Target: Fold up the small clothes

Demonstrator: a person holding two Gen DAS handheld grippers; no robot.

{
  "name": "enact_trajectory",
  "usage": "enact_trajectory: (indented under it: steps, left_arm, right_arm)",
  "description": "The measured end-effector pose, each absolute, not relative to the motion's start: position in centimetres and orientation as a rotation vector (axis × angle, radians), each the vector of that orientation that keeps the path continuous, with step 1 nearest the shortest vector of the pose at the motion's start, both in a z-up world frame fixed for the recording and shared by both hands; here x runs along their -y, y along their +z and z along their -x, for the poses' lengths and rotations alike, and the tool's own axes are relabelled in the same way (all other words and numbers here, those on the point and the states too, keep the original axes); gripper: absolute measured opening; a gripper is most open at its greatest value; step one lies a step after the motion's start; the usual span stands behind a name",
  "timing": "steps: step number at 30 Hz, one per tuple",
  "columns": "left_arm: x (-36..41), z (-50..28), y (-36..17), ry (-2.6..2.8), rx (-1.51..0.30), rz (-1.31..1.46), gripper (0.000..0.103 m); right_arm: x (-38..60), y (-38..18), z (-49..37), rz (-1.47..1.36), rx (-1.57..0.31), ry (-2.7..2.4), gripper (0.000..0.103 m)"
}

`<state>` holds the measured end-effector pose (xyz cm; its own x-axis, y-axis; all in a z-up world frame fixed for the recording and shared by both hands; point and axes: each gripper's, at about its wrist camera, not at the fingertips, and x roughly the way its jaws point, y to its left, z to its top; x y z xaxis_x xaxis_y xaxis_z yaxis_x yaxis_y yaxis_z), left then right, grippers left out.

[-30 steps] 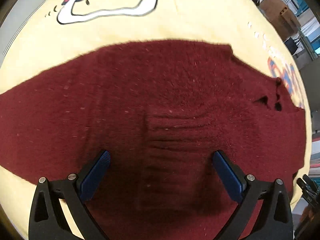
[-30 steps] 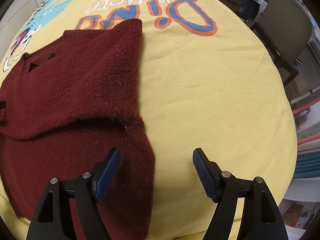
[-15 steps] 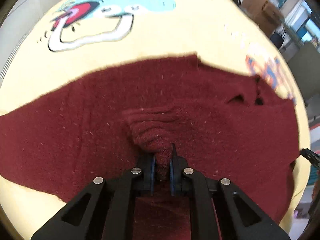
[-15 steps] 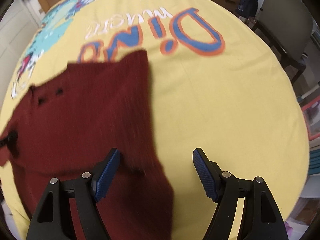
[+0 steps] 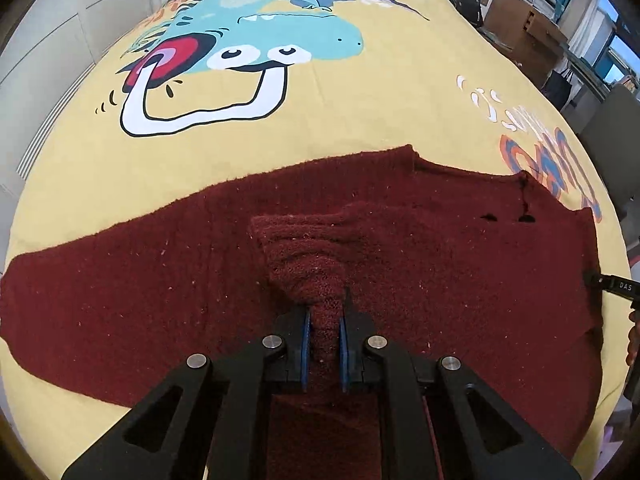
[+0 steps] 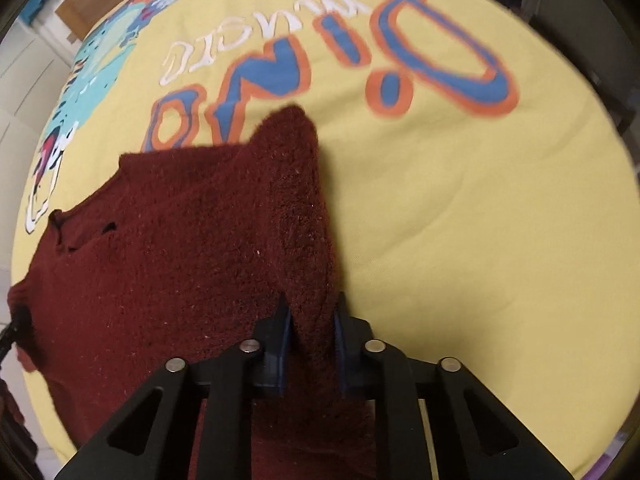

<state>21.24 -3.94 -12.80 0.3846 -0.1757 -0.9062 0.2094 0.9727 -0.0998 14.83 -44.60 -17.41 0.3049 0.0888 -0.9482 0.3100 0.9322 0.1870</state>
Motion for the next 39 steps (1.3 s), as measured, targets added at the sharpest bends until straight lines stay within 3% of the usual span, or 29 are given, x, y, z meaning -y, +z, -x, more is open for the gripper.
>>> enact_trajectory:
  steps: [4,10,11,13,14,15,17,19,20,21,23,27,39]
  left_arm:
    - [3.8,-21.7,-14.0,-0.257,-1.184,-0.025,0.009]
    - [2.9,-22.0,-17.0,-0.218,-1.212,-0.007,0.014]
    - [3.0,-22.0,-16.8,-0.219,-1.206,-0.018,0.017]
    - [3.0,-22.0,-16.5,-0.224,-1.207,-0.034,0.022]
    - [2.9,-22.2,-16.4,-0.218,-1.222,-0.027,0.029]
    - [2.5,-22.5,-16.2,-0.196,-1.238,-0.008,0.037]
    - [1.9,-22.3,-15.1,-0.173,-1.222,0.017,0.046]
    - [1.6,-22.1,-14.1,-0.18,-1.196,0.026,0.073]
    - [1.8,-21.9,-13.4,-0.196,-1.184,0.027,0.093]
    - [2.0,-21.6,-12.9,-0.213,-1.165,0.027,0.1]
    - [3.0,-20.8,-11.7,-0.238,-1.108,0.004,0.102]
    - [6.1,-19.7,-11.1,-0.283,-1.062,-0.056,0.102]
    - [11.0,-18.0,-17.4,-0.281,-1.128,-0.169,0.102]
  right_arm:
    - [45.3,-16.0,-14.0,-0.335,-1.217,-0.184,0.016]
    - [44.9,-18.8,-14.5,-0.319,-1.287,-0.201,0.019]
    - [44.7,-18.7,-14.6,-0.317,-1.282,-0.201,0.02]
    - [44.5,-18.0,-14.5,-0.301,-1.264,-0.215,0.036]
    - [44.4,-17.6,-14.5,-0.29,-1.257,-0.227,0.042]
    - [44.3,-17.3,-14.2,-0.286,-1.246,-0.237,0.055]
    - [44.1,-16.0,-13.4,-0.277,-1.202,-0.246,0.065]
    - [43.1,-14.7,-12.6,-0.254,-1.161,-0.227,0.081]
    - [42.5,-14.2,-12.4,-0.241,-1.147,-0.216,0.081]
    - [41.6,-13.6,-12.1,-0.224,-1.125,-0.201,0.081]
    - [40.1,-12.7,-11.5,-0.202,-1.093,-0.176,0.085]
    - [36.5,-11.5,-11.2,-0.177,-1.042,-0.142,0.103]
    - [28.5,-16.0,-11.6,-0.04,-1.074,-0.062,0.103]
